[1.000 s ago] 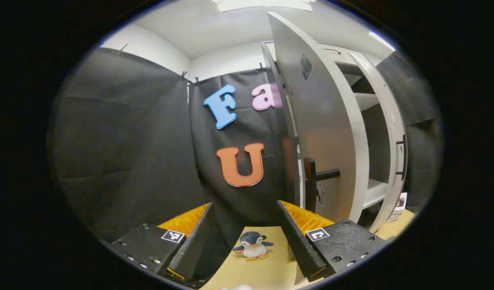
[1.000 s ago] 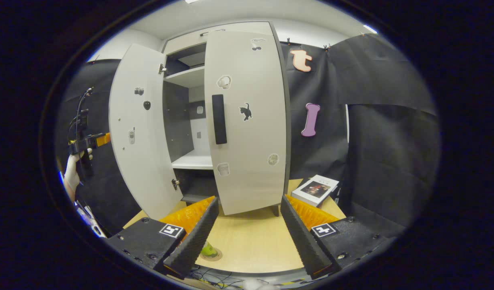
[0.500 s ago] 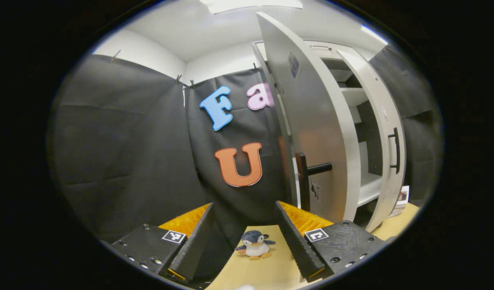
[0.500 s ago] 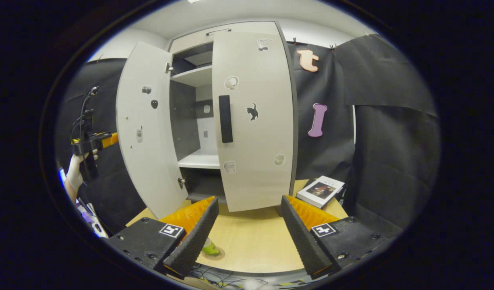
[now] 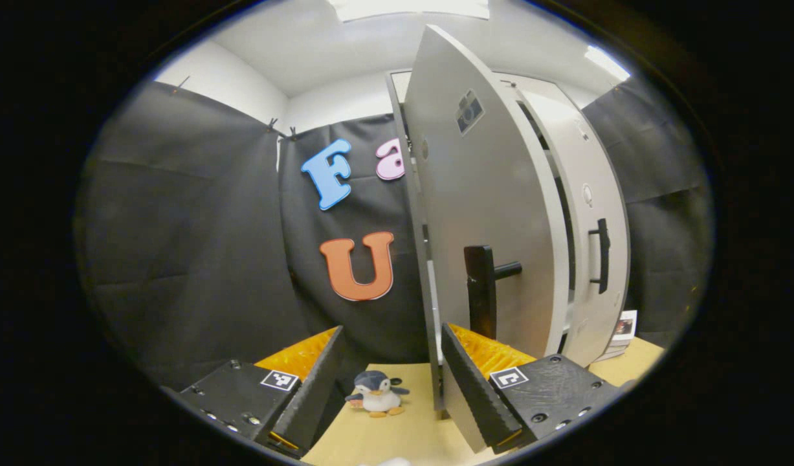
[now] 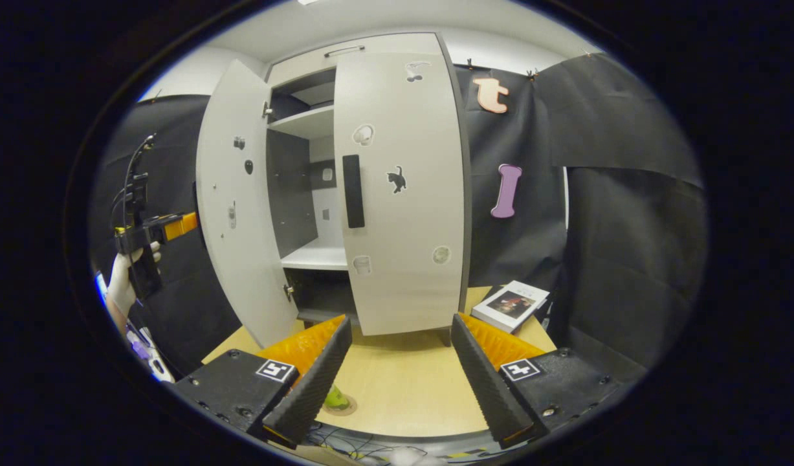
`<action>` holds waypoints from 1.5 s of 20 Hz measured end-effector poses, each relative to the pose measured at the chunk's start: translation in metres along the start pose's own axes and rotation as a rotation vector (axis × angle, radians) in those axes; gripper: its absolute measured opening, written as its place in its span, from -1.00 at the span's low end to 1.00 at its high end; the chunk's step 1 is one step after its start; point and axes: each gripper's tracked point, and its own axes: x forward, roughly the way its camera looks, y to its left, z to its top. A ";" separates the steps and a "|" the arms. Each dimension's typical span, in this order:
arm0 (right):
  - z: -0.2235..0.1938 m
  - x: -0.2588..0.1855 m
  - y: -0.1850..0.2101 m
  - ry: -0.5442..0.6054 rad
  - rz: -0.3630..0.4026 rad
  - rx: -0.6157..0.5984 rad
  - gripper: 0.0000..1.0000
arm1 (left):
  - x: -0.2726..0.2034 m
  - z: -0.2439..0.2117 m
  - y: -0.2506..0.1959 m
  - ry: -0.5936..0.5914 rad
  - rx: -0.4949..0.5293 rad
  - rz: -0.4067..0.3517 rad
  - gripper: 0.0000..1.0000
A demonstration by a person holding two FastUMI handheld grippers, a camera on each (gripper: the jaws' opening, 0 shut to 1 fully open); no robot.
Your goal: Grasp the bottle in the cabinet with the left hand and place it on the coaster, then close the right door with the right hand and the left door with the left hand.
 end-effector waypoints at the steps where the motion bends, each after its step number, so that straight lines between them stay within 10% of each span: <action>1: 0.002 -0.002 -0.002 -0.006 -0.006 0.004 1.00 | 0.002 0.002 -0.007 -0.006 0.006 -0.014 0.90; 8: 0.003 -0.015 -0.016 -0.021 -0.034 0.018 1.00 | 0.015 0.006 -0.070 -0.001 -0.059 -0.136 0.84; 30: 0.036 -0.010 0.008 -0.164 -0.088 0.014 1.00 | -0.070 -0.016 -0.083 0.043 -0.076 -0.157 0.96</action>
